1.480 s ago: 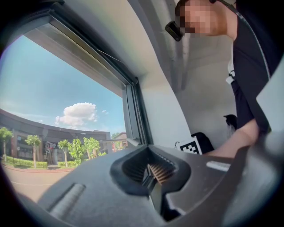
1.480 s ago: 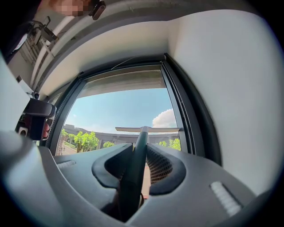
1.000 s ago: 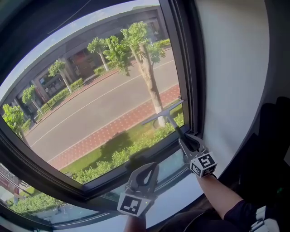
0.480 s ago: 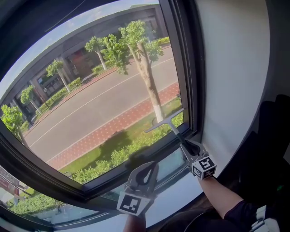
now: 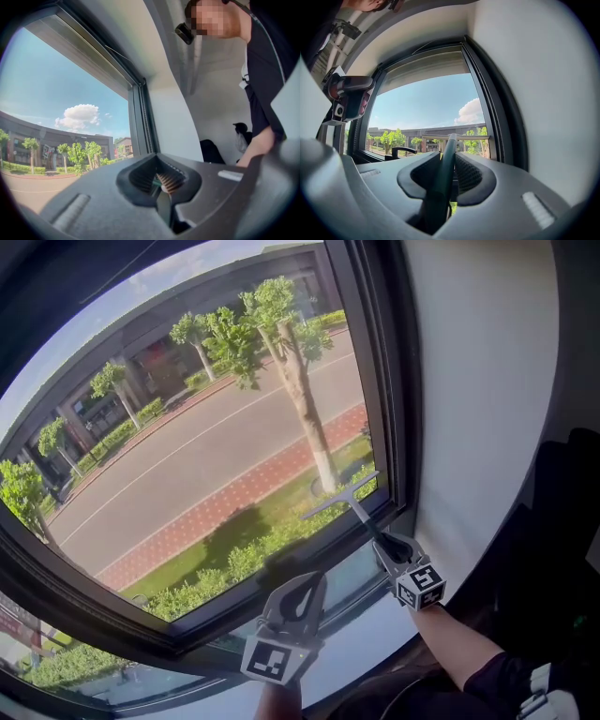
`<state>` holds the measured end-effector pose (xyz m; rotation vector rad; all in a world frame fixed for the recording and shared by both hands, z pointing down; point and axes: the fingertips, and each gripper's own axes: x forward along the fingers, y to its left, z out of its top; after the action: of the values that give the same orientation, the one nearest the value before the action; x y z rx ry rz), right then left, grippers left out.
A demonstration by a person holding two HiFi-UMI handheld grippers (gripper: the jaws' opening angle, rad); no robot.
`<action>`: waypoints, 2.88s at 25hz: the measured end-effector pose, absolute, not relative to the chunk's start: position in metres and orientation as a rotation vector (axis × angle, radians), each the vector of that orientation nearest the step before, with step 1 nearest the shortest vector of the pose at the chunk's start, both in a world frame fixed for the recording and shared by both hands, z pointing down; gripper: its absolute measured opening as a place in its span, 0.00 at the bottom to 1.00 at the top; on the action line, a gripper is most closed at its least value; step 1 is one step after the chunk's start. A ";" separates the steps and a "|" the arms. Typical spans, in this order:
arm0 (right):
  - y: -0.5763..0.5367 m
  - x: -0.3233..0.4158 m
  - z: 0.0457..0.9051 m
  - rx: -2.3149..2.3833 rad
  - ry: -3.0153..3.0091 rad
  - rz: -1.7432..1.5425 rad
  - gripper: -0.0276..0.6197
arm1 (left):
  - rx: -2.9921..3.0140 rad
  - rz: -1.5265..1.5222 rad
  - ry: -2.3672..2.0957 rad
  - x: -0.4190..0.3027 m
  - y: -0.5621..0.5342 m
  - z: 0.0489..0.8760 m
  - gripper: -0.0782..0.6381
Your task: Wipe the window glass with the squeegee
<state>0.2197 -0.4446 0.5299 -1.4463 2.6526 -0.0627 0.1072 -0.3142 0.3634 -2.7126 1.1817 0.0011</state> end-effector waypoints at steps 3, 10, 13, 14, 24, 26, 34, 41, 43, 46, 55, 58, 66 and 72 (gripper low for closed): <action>-0.443 0.221 0.540 -1.451 2.666 -0.094 0.20 | -2.715 0.005 1.180 0.108 -0.314 0.364 0.11; -0.445 0.220 0.565 -1.458 2.680 -0.161 0.20 | -2.717 -0.003 1.181 0.106 -0.315 0.370 0.11; -0.443 0.220 0.567 -1.465 2.692 -0.172 0.20 | -2.717 -0.002 1.184 0.105 -0.314 0.367 0.11; -0.443 0.220 0.570 -1.470 2.697 -0.186 0.20 | -2.717 -0.002 1.185 0.105 -0.314 0.367 0.11; -0.445 0.223 0.588 -1.475 2.701 -0.266 0.20 | -2.717 -0.007 1.193 0.104 -0.313 0.371 0.11; -0.446 0.222 0.589 -1.477 2.714 -0.259 0.20 | -2.719 -0.008 1.196 0.102 -0.314 0.370 0.11; -0.444 0.223 0.594 -1.487 2.757 -0.231 0.20 | -2.714 -0.008 1.204 0.103 -0.311 0.367 0.11; -0.444 0.226 0.598 -1.506 2.803 -0.180 0.20 | -2.711 -0.007 1.207 0.104 -0.310 0.370 0.11; -0.444 0.227 0.592 -1.505 2.791 -0.165 0.20 | -2.710 -0.004 1.214 0.103 -0.309 0.372 0.11; -0.440 0.223 0.577 -1.496 2.784 -0.129 0.20 | -2.702 0.007 1.225 0.099 -0.305 0.370 0.11; -0.422 0.213 0.519 -1.406 2.739 0.054 0.20 | -2.690 0.026 1.252 0.092 -0.301 0.369 0.11; -0.415 0.207 0.484 -1.372 2.693 0.159 0.20 | -2.684 0.035 1.250 0.086 -0.299 0.368 0.11; -0.392 0.193 0.365 -1.250 2.534 0.403 0.20 | -2.670 0.048 1.264 0.075 -0.287 0.359 0.11; -0.383 0.168 0.296 -1.157 2.447 0.509 0.20 | -2.628 0.065 1.281 0.061 -0.271 0.346 0.11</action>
<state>0.1679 -0.3835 0.2963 -1.1570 2.4467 0.5091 0.0613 -0.2715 0.3459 -2.6284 1.2810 0.0645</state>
